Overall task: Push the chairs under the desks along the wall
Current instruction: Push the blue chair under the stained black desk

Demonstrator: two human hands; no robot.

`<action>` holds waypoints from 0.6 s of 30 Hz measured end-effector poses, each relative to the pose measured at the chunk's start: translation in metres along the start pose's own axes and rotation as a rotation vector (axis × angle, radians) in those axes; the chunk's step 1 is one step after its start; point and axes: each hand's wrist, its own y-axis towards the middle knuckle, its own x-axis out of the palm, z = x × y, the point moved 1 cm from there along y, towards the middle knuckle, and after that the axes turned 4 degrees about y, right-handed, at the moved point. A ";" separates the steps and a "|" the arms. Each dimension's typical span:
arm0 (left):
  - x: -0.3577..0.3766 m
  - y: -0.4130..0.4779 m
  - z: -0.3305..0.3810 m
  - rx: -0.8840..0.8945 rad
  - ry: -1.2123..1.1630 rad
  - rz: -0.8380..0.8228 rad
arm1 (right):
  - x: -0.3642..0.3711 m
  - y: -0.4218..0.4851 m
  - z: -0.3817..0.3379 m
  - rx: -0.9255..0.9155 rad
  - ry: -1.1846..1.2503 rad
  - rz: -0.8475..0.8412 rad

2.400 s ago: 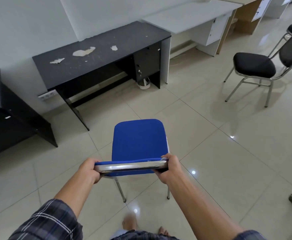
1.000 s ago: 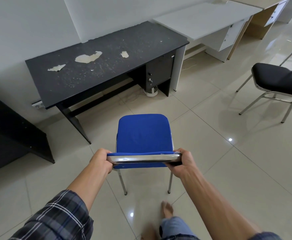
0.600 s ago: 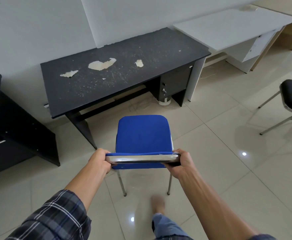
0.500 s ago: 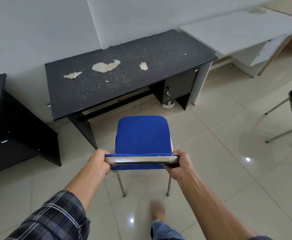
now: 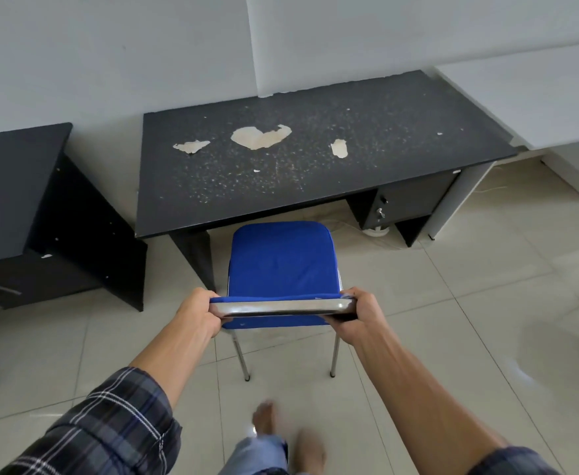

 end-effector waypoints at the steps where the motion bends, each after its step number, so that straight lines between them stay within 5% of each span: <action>1: 0.002 0.005 0.007 -0.001 -0.011 0.008 | 0.009 0.005 -0.001 0.005 -0.012 -0.001; 18: 0.027 0.072 0.131 0.014 -0.138 0.068 | 0.166 0.082 -0.019 0.023 -0.161 -0.013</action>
